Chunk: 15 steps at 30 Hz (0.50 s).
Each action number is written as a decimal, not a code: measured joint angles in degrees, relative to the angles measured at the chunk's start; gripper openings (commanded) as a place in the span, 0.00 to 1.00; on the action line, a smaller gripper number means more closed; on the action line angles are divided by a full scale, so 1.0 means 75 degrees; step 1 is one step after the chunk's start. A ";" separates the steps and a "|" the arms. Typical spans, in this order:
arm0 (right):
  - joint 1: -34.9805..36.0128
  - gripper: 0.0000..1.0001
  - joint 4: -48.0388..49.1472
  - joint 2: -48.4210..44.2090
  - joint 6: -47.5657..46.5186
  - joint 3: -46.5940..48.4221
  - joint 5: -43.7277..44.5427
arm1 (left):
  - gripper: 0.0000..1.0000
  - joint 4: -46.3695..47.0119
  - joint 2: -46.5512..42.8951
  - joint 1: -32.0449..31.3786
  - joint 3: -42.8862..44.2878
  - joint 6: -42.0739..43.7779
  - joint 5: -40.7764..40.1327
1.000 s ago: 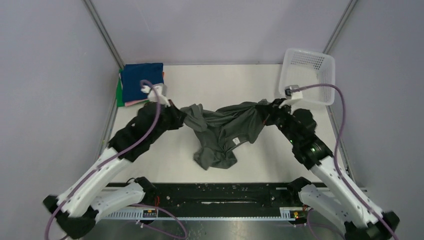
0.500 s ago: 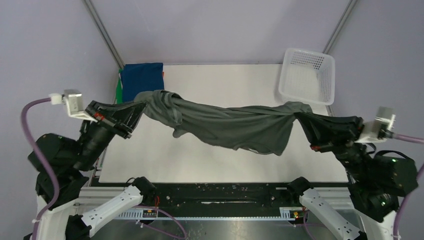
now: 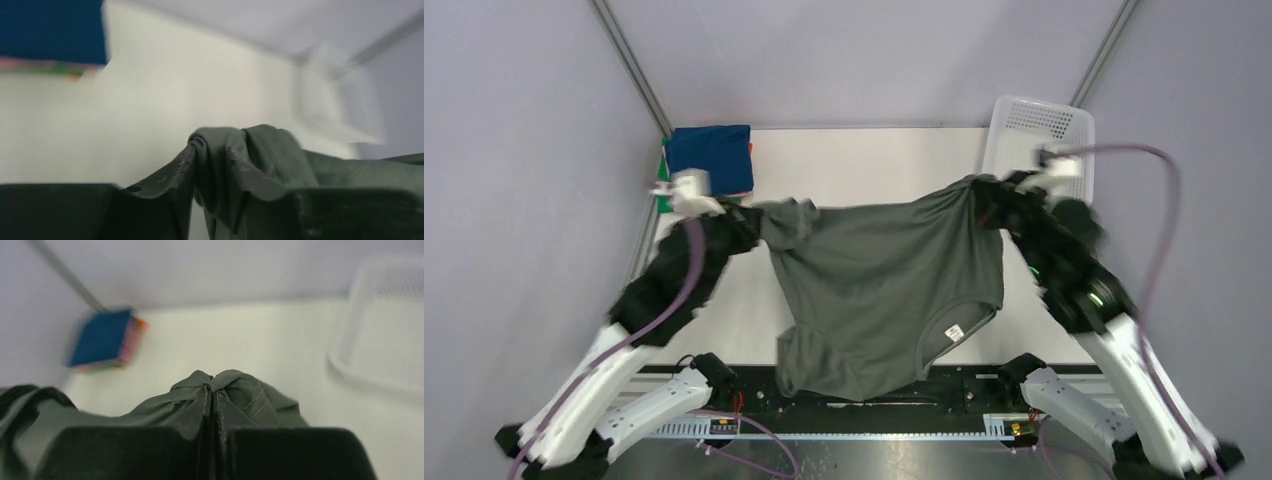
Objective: Fold and stack the t-shirts
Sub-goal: Flatten out the tshirt
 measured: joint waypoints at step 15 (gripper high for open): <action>-0.0137 0.99 -0.0787 0.5549 0.0638 -0.0854 0.1539 | 0.99 -0.0414 0.3209 0.2113 -0.2194 -0.1096 0.0417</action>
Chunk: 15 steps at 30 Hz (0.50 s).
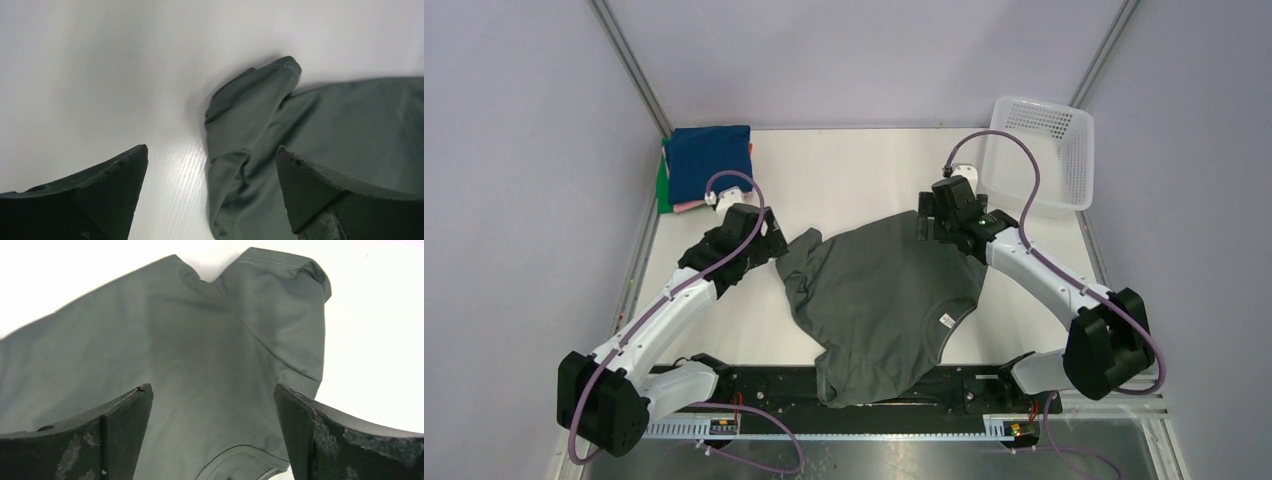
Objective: Fold and stack the t-shirts
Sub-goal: Flatten out the tshirt
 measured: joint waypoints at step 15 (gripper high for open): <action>0.0851 0.99 0.0466 -0.2022 0.1979 -0.3430 -0.3089 | 0.99 0.2264 0.3305 -0.0108 0.0443 0.0344 0.3958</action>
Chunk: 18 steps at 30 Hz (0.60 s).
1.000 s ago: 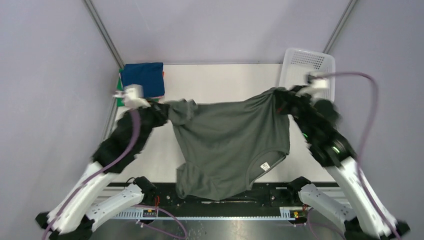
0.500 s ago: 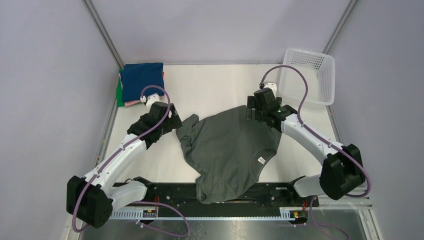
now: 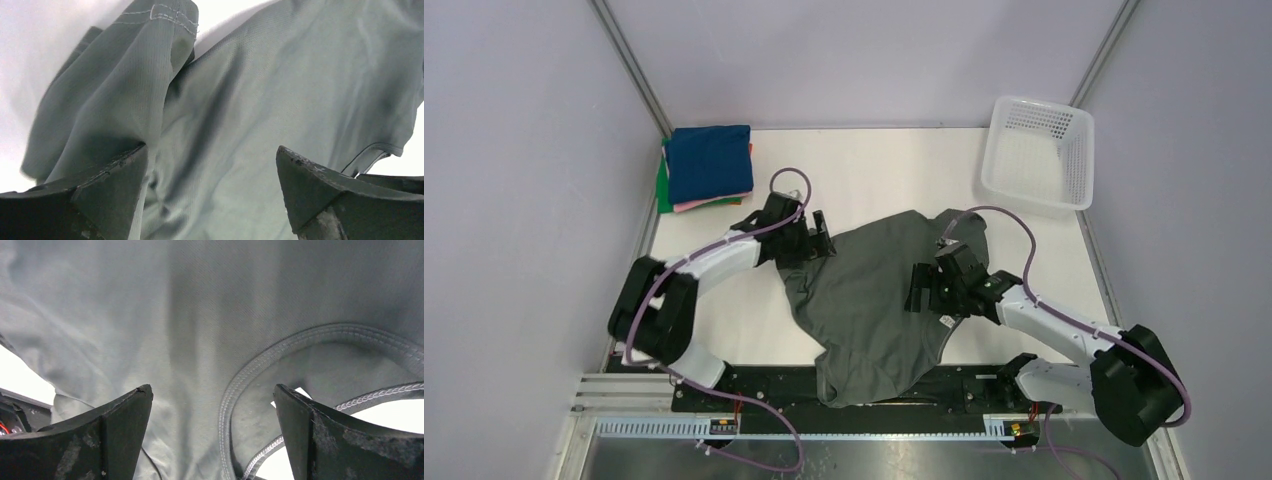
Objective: Fold and stack the t-shirts
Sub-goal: Flatten out the tshirt
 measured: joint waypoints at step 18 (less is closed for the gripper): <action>-0.1883 1.00 0.0323 0.5217 0.0373 0.4164 -0.0842 | 0.99 0.1064 -0.0446 -0.0064 -0.1475 -0.0688 0.0187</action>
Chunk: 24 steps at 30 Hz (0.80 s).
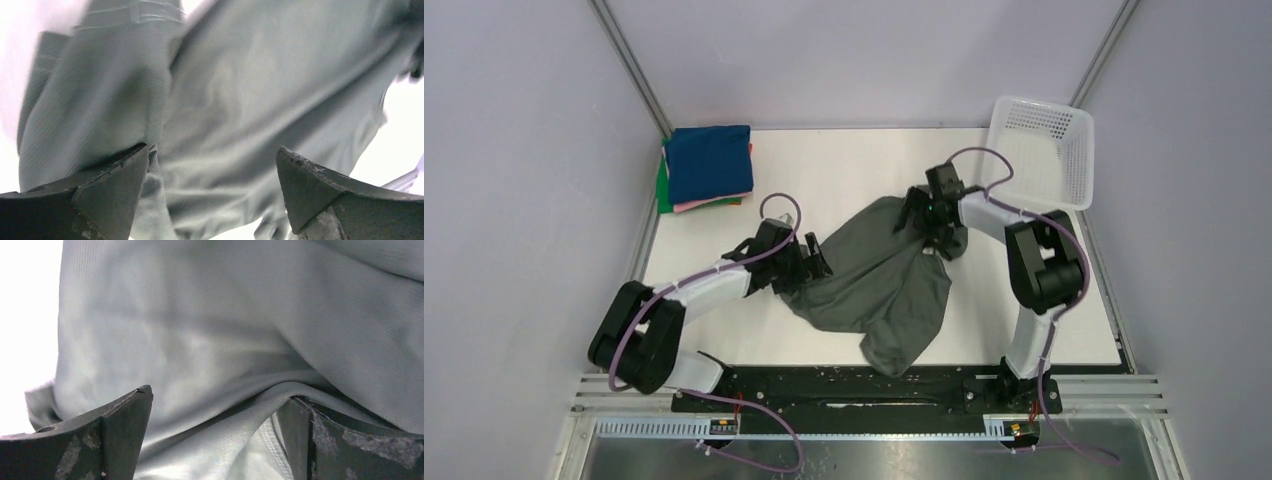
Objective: Fold and stack the t-shirts
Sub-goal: Flatten out the tshirt
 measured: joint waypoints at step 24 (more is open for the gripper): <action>-0.0597 0.99 -0.0906 -0.4878 -0.0676 -0.3238 0.0667 | 0.91 -0.2218 -0.2320 -0.0020 -0.0691 -0.0172 -0.1967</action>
